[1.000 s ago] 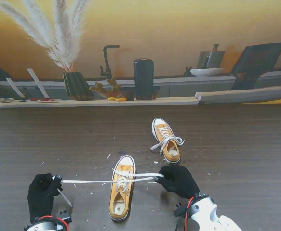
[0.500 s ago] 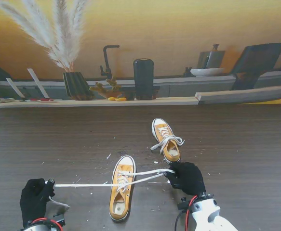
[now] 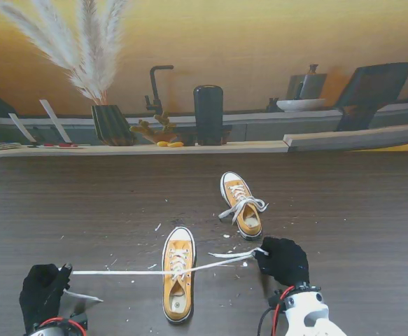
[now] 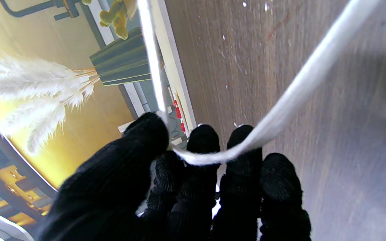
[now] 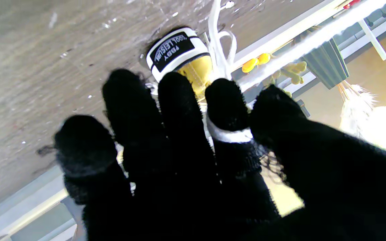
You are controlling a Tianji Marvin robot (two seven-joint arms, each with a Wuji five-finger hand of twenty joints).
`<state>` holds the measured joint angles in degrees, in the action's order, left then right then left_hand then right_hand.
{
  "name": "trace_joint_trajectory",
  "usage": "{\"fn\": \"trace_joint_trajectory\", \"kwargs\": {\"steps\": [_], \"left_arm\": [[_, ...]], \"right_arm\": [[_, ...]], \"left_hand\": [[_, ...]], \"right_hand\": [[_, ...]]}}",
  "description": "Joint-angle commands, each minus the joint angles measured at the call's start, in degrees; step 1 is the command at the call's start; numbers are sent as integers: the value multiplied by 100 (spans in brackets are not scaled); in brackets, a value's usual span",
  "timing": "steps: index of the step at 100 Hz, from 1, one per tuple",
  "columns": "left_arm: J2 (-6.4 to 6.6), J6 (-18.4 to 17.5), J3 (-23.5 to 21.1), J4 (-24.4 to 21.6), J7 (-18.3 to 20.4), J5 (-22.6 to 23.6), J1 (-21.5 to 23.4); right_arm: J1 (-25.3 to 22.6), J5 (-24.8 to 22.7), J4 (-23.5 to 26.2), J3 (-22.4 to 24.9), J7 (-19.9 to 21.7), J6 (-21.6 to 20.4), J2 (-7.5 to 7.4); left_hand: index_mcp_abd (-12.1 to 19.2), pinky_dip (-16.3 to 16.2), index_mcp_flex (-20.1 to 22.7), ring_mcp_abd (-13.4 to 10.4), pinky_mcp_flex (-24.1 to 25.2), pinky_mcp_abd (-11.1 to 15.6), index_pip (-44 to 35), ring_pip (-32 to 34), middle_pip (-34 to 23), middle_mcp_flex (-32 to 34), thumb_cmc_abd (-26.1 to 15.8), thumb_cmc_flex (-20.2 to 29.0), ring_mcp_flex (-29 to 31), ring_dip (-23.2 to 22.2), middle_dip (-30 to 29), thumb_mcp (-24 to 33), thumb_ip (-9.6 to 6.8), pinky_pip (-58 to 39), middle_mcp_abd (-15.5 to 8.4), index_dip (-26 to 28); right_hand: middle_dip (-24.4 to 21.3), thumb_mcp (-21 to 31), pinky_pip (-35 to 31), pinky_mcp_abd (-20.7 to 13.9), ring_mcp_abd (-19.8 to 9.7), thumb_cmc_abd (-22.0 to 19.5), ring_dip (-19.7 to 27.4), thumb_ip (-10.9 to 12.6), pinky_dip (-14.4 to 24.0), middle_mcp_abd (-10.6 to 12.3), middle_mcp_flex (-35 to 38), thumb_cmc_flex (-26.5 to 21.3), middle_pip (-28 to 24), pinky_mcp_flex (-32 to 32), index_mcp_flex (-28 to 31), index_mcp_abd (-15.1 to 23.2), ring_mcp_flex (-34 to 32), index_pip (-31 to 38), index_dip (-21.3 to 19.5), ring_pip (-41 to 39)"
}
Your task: Tie the shoelaces into a bow on the shoes
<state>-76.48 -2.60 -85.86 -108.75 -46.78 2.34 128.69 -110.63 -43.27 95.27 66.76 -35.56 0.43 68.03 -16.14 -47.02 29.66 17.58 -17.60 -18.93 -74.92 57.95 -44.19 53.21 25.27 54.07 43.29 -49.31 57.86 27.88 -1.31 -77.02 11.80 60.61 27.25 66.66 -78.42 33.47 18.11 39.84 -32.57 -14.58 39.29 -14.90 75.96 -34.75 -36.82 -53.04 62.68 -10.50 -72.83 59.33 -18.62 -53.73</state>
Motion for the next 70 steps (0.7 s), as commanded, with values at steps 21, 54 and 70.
{"fn": "trace_joint_trajectory", "kwargs": {"steps": [21,54,70], "left_arm": [[85,-118,45,247,36,1027,-75],[168,405,72,733,-545,2444,-264],[186,351,33,888,-580,2558,-305]], "right_arm": [[-252,767,302,188,400,-583,39],[-227,924,244,273,321,-503,91],[-257,1139,299,299,343,-513,124]], "left_hand": [[868,909,-129,119,1966,464,2904,-2348,2094,-2201,-785,-694,-2271,1230,-2752,-1053,-193,1995,243,-3082],[1042,706,876,123,1857,414,4306,-2376,2309,-2058,-913,-723,-2201,1164,-3005,-1270,-317,2045,287,-3547],[968,660,1120,149,1750,348,2228,-2256,2070,-1699,-741,-581,-2041,1148,-2848,-1293,-248,1870,243,-2947]], "right_hand": [[-136,-199,48,111,305,-304,330,-109,20,-162,-343,361,4,796,-1046,432,68,-1231,818,793],[-189,-70,4,210,462,-541,271,295,67,-230,-607,691,-129,1105,-1370,549,310,-2385,656,817],[49,-381,195,195,594,-1065,343,388,218,-297,-2103,496,-938,1907,-2824,55,1121,-1637,-1423,947]]}}
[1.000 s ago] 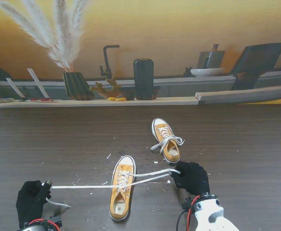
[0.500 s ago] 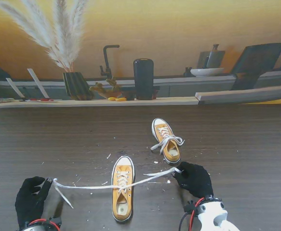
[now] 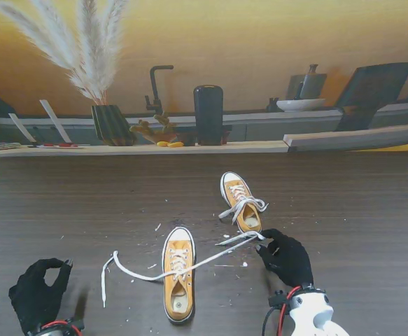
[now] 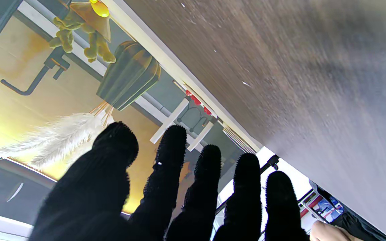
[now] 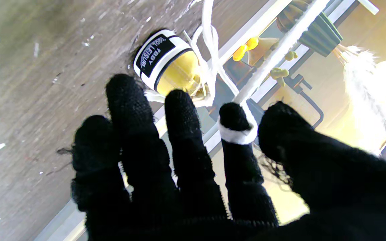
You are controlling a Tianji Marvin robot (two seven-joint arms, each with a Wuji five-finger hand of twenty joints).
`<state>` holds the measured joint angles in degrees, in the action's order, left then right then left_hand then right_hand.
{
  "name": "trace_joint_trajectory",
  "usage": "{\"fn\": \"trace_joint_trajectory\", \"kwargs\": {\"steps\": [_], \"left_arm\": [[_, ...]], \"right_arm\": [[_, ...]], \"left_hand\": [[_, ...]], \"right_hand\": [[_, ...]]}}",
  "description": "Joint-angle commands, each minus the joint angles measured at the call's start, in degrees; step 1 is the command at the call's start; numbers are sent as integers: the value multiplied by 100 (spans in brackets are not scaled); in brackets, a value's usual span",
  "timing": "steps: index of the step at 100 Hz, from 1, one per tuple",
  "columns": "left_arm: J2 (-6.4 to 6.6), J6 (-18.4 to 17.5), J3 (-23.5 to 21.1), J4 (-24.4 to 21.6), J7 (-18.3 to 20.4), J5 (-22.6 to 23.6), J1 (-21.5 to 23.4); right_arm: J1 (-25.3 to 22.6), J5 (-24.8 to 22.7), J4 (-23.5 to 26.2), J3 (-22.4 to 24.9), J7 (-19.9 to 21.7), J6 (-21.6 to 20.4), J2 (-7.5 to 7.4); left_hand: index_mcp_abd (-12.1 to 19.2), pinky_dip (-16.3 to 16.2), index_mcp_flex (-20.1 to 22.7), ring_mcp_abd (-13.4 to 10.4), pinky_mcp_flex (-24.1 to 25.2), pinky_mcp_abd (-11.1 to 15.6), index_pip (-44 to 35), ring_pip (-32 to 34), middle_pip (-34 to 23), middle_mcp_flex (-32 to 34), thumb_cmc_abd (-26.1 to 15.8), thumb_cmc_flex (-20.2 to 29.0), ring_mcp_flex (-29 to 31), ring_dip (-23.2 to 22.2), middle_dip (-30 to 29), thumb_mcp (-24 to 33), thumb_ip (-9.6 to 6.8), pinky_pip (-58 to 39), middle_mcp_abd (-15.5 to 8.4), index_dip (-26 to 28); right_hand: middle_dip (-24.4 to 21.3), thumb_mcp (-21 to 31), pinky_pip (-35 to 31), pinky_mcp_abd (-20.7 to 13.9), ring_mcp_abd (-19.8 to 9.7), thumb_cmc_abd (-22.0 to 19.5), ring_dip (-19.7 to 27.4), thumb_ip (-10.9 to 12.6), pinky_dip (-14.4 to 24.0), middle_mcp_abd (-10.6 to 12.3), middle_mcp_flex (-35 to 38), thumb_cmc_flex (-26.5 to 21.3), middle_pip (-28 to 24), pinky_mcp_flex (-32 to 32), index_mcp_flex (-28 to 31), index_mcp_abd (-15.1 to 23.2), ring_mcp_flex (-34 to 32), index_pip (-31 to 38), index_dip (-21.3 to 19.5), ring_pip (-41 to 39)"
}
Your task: Tie the shoelaces into a bow on the shoes
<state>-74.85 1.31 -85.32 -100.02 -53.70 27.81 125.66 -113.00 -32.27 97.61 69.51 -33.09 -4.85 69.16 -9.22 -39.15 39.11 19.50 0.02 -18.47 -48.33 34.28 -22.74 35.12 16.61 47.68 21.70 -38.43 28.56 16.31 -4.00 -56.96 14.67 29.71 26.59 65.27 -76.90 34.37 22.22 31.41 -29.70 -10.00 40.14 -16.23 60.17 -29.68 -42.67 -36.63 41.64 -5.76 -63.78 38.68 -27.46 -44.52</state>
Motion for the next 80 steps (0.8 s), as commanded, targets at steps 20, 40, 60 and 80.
{"fn": "trace_joint_trajectory", "kwargs": {"steps": [20,40,60,80], "left_arm": [[69,-85,145,90,73,229,-70],[161,-2,394,78,113,592,-133],[200,-129,583,42,96,738,-223],[230,-211,762,75,55,871,-338]], "right_arm": [[-8,57,86,9,184,73,-2],[60,-95,16,-93,154,168,-19],[156,-547,-123,-168,-93,139,-55],[142,-717,-65,-167,-25,88,-106]], "left_hand": [[221,-135,391,-17,-106,252,-1121,188,-164,343,55,10,253,49,104,-116,22,-260,-51,114],[243,-145,701,-26,-169,235,-1318,218,-187,518,-70,-119,333,49,106,-124,5,-335,-78,174],[219,-153,948,-40,-238,217,-1727,291,-237,693,-181,-195,436,34,132,-96,-37,-451,-104,424],[184,-141,1041,-48,-263,212,-1956,325,-270,766,-240,-220,482,33,149,-89,-61,-496,-107,609]], "right_hand": [[-339,-1069,213,295,323,-910,275,-557,127,-205,-237,-308,-223,180,37,-9,60,2496,246,143],[-529,-507,276,484,398,-773,235,203,-72,-227,381,900,697,36,2659,-258,-162,801,-530,452],[-273,98,-27,179,-80,837,191,-191,-398,205,757,-4,478,-733,2915,-181,-728,1778,192,245],[-230,591,-13,-137,-365,1815,182,-261,-607,245,408,-815,346,-834,1947,169,-723,2385,822,337]]}}
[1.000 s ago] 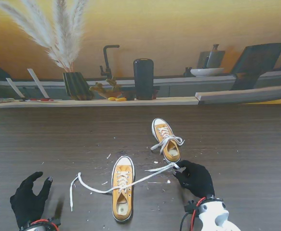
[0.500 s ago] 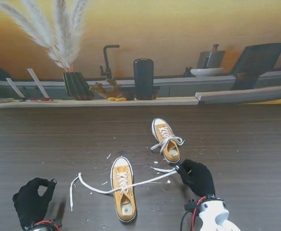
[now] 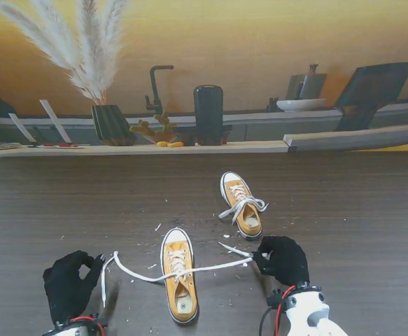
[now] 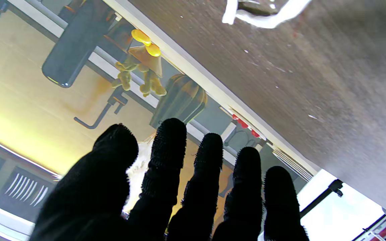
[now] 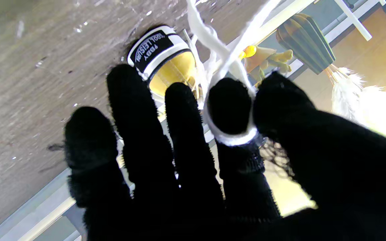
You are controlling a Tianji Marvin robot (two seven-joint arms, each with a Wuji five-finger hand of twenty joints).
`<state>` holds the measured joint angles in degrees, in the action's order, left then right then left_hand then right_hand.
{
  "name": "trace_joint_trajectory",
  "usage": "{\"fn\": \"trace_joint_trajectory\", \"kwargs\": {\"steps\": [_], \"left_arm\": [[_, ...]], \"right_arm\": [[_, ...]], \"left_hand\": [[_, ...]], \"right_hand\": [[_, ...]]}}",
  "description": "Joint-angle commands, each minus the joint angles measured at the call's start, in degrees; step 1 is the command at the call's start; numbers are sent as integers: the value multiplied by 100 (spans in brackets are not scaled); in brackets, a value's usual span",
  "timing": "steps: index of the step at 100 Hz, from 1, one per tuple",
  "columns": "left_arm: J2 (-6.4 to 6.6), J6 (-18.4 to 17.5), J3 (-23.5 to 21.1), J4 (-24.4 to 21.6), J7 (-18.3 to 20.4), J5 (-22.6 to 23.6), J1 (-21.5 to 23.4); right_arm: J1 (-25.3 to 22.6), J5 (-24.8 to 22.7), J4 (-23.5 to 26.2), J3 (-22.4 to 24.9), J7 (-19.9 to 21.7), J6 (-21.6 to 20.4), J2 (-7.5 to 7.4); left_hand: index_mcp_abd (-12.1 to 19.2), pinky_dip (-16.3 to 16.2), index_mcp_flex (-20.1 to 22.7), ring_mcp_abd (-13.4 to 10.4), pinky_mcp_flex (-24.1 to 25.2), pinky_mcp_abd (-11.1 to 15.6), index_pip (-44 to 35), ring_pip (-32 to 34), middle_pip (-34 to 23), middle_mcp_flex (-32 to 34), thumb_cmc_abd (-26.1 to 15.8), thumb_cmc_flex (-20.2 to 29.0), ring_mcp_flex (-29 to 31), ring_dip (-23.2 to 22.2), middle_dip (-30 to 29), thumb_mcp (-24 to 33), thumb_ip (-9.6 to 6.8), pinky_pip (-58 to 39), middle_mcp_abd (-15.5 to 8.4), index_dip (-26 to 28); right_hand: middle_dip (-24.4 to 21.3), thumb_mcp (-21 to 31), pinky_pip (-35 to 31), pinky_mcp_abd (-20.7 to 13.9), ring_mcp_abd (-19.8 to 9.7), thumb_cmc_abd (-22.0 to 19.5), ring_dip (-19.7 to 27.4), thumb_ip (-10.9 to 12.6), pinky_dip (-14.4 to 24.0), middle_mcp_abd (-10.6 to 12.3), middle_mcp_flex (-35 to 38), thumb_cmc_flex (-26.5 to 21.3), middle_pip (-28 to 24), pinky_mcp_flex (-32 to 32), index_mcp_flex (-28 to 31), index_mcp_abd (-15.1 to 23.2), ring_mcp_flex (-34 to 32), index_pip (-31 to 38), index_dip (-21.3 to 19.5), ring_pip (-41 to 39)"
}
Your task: Tie the shoelaces into a bow on the shoes
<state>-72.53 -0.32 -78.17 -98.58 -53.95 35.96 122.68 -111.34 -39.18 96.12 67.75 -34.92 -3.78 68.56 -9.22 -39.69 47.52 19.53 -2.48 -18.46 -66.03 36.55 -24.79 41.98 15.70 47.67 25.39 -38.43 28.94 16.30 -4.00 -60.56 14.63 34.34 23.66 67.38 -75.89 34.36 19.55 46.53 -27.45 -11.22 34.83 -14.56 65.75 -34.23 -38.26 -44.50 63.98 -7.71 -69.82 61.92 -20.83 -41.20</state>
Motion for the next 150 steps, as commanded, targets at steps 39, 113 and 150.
{"fn": "trace_joint_trajectory", "kwargs": {"steps": [39,113,150], "left_arm": [[43,-172,234,-42,70,224,-139],[357,-528,357,-102,215,1282,150],[381,-499,533,-220,312,1274,343]], "right_arm": [[-102,-66,219,60,501,-272,-126],[67,-1331,315,-483,1419,-150,-533],[698,-1216,-36,-1324,1722,353,-553]], "left_hand": [[176,-55,255,-58,-35,191,-314,114,-91,133,-196,-228,127,44,119,-92,-88,-171,-115,367],[669,284,-689,-275,348,331,2312,-652,290,-484,185,-168,-365,321,-25,-107,-19,883,-413,-998],[646,287,-683,-275,360,329,2434,-756,355,-530,150,-187,-383,339,-39,-129,-30,1041,-397,-887]], "right_hand": [[-221,877,-55,-378,-222,293,-115,153,145,335,-828,-398,145,438,-2903,1011,281,-3004,592,33],[-602,-599,2157,-801,-289,-432,740,426,-503,390,-3391,646,644,3362,-3126,1373,3443,-2898,805,2167],[-548,-651,2169,-828,-282,-504,721,435,-436,370,-3534,695,526,3339,-3346,1204,3485,-2887,760,2167]]}}
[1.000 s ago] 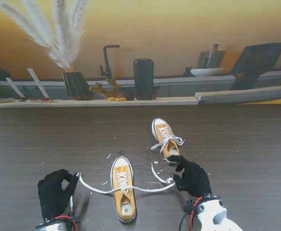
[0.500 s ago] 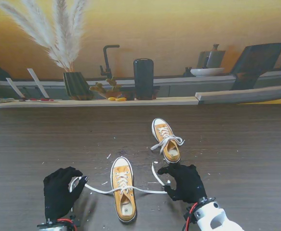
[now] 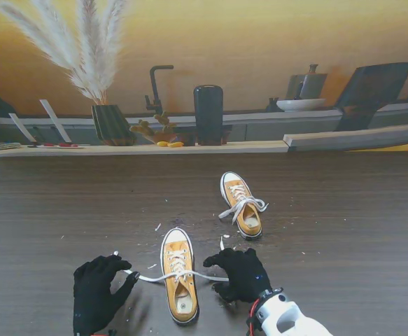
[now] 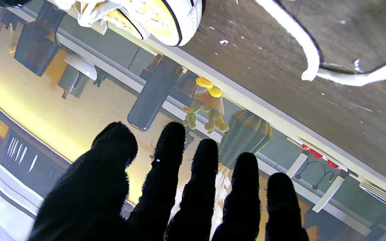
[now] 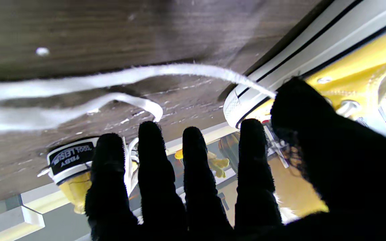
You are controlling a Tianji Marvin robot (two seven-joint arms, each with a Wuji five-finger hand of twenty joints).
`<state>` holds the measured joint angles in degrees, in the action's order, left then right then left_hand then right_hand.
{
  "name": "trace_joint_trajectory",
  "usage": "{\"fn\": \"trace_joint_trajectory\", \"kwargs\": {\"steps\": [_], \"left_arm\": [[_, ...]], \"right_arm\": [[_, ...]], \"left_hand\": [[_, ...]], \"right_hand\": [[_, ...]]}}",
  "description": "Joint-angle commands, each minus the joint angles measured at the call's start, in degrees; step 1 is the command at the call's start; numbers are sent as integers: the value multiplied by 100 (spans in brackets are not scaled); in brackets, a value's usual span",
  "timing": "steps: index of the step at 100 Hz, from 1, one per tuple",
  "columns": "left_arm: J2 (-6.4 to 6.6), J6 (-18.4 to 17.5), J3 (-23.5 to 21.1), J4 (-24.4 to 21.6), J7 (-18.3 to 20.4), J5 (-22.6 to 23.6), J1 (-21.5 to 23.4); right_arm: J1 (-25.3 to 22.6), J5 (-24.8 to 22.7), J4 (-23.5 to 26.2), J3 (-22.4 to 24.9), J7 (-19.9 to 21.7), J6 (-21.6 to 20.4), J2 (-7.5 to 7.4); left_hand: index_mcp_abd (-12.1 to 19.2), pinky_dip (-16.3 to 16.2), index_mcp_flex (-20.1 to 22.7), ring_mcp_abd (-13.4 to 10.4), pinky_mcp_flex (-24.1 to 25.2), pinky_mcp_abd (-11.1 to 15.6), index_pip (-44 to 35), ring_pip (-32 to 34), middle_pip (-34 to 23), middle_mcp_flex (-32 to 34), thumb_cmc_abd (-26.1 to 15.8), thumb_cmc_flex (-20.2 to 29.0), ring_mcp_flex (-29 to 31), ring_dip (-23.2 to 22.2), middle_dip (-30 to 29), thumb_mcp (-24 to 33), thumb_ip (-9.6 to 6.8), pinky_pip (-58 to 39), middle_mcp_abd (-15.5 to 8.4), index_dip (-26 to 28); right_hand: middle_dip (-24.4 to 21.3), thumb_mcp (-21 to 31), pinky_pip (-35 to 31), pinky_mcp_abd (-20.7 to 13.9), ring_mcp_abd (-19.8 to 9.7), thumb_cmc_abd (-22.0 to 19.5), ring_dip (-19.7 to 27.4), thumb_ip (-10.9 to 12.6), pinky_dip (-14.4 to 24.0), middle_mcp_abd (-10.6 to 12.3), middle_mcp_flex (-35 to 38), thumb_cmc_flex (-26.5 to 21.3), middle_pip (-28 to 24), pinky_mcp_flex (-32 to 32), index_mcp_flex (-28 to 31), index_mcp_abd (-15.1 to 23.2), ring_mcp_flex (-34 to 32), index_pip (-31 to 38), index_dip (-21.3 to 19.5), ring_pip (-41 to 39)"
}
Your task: Tie the shoelaces into a bow on the shoes
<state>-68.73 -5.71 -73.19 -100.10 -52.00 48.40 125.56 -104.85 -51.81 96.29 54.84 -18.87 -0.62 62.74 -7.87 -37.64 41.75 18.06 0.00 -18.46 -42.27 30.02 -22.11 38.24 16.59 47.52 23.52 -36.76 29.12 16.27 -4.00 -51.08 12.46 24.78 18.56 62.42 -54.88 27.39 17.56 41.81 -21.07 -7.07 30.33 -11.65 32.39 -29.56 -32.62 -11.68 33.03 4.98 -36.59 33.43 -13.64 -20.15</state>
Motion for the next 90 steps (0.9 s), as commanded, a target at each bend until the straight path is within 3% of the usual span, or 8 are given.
{"fn": "trace_joint_trajectory", "kwargs": {"steps": [1,21,43,49,55,79,90], "left_arm": [[2,43,40,-68,117,29,55],[-3,97,131,-52,135,-15,68],[0,97,169,-67,224,-66,72],[-1,86,175,-69,236,-77,67],[3,93,177,-78,264,-81,68],[-8,67,179,-95,355,-175,44],[-20,59,176,-107,341,-212,34]], "right_arm": [[62,55,-61,-51,120,52,32],[293,216,-161,-421,271,305,48],[507,441,-260,-772,464,532,69],[560,549,-305,-848,468,593,94],[592,677,-343,-897,433,626,130],[491,1028,-225,-786,466,494,179],[344,1157,-105,-611,429,350,199]], "left_hand": [[510,81,-107,-128,112,329,60,-104,87,-156,63,-170,-197,172,-57,-126,-31,94,-178,70],[496,61,-109,-133,108,330,92,-127,97,-161,47,-172,-196,161,-55,-140,-37,121,-173,113],[474,40,-108,-129,105,330,123,-125,99,-163,20,-175,-186,140,-52,-158,-41,134,-157,136],[475,36,-103,-126,105,331,125,-122,97,-158,22,-171,-185,135,-50,-161,-43,136,-155,144],[477,31,-100,-124,104,331,131,-122,101,-163,20,-178,-188,131,-51,-168,-44,139,-152,149],[460,15,-91,-121,103,331,144,-116,99,-162,3,-161,-188,119,-47,-176,-48,147,-142,167],[452,9,-82,-114,102,331,142,-104,90,-156,3,-149,-187,111,-42,-177,-48,150,-129,173]], "right_hand": [[-36,-154,71,-130,-78,-35,82,21,16,78,-208,226,-40,59,-259,-81,164,-40,41,61],[-17,-145,77,-140,-93,-90,76,36,51,48,-231,224,-101,53,20,-298,200,55,-17,45],[-23,-90,55,-134,-93,-220,79,57,102,19,37,200,-142,5,1160,-426,162,245,-357,-2],[-21,-137,28,-133,-94,-123,83,-429,114,12,198,2,-139,-32,1391,-374,117,554,-530,-25],[-6,-131,-3,-123,-93,3,84,-708,110,8,381,-209,-159,-64,1465,-253,72,1477,-137,-56],[45,-61,-101,-125,-111,336,52,-859,107,96,1093,-528,-263,-240,2348,202,-193,2585,-465,-169],[120,85,-70,-145,-113,238,36,-844,62,105,1301,-534,-287,-195,2434,142,-290,2732,-704,-212]]}}
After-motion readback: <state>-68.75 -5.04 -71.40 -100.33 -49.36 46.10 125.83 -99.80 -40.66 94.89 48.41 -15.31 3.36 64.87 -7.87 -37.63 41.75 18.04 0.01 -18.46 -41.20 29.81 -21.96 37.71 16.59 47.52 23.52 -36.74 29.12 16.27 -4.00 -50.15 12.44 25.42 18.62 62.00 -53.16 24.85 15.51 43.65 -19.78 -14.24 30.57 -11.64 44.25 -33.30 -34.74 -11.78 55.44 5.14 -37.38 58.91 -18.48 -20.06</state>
